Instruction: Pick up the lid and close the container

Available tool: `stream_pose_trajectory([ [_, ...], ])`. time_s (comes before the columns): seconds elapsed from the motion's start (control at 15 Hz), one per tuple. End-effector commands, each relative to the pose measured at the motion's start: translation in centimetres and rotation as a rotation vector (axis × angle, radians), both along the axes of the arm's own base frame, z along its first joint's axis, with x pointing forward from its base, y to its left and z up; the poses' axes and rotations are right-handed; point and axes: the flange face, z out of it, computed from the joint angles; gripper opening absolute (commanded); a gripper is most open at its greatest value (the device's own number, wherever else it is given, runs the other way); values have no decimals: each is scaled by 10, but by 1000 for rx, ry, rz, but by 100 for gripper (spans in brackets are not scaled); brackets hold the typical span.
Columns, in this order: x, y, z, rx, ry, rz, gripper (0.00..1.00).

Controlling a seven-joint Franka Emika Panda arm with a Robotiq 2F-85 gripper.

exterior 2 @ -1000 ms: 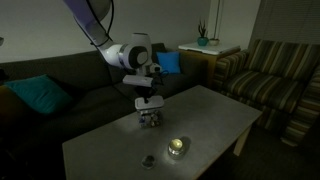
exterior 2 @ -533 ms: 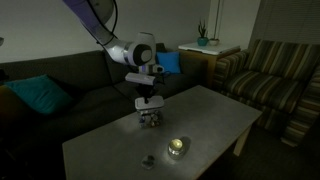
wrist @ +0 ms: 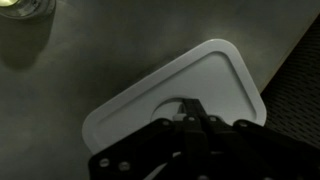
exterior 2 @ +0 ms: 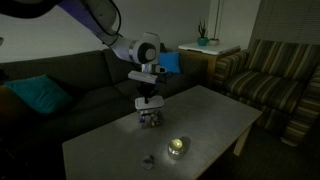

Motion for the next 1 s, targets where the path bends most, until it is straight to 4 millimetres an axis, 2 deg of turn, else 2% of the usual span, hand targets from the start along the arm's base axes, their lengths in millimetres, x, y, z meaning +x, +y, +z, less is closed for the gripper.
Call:
stream_pose_trajectory([
  [0.0, -24, -10, -56, 22, 73, 0, 0],
  [0.07, -29, -12, -48, 24, 75, -2, 0],
  [0.2, -23, -12, -58, 31, 69, -4, 0],
  [0.93, -10, -17, -26, -23, 36, 35, 0],
])
